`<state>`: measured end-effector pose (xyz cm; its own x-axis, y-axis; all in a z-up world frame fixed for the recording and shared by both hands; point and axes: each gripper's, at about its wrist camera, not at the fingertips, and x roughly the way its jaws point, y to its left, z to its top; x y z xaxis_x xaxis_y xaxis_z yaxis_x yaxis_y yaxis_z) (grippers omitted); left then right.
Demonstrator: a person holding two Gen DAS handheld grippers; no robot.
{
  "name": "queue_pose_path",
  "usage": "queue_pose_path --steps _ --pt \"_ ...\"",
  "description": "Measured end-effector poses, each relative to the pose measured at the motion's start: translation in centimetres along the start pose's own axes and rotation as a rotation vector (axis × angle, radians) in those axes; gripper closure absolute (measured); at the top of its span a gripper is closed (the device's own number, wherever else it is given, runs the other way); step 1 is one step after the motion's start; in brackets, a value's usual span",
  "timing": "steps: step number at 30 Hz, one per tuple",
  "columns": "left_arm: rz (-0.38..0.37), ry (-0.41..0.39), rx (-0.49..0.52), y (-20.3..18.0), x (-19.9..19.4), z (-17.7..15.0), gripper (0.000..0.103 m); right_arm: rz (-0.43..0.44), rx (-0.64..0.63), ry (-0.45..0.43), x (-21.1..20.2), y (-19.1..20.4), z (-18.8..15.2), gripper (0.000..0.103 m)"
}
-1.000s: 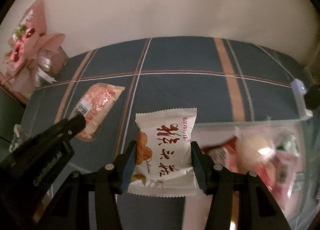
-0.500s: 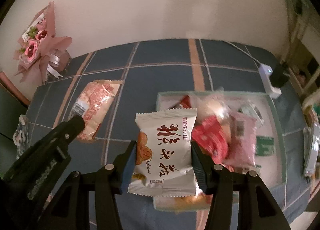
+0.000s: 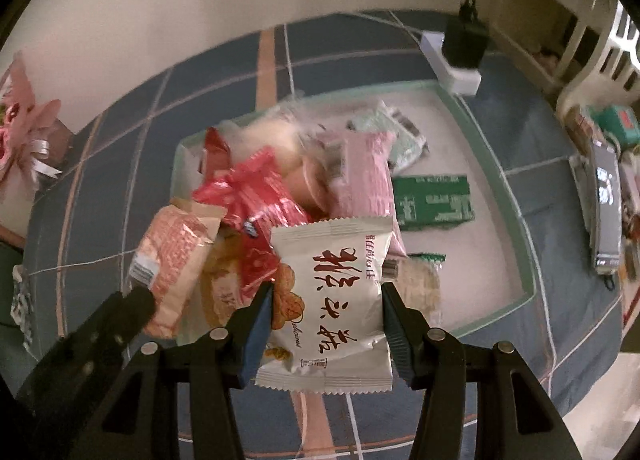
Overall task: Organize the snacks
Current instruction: 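Carry bread packet and pastry packet over the tray with both tools, then open both tools to release the packets into the tray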
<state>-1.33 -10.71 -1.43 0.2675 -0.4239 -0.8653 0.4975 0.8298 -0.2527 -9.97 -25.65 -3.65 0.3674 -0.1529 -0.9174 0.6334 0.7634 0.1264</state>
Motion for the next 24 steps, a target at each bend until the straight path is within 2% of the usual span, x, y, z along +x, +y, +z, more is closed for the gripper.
queue_pose_path --steps 8,18,22,24 --pt "0.012 0.09 -0.004 -0.1 2.1 -1.0 0.075 -0.007 -0.006 0.058 2.2 -0.1 -0.2 0.048" --pt "-0.034 0.185 -0.029 -0.4 4.7 -1.7 0.074 -0.044 0.004 0.067 2.9 -0.8 0.0 0.046" --pt "-0.041 0.211 -0.049 -0.2 5.2 -2.0 0.074 -0.054 0.003 0.077 3.0 -0.9 -0.3 0.04" --pt "-0.044 0.214 -0.053 -0.2 5.0 -2.1 0.068 -0.068 0.002 0.077 3.0 -1.0 -0.4 0.034"
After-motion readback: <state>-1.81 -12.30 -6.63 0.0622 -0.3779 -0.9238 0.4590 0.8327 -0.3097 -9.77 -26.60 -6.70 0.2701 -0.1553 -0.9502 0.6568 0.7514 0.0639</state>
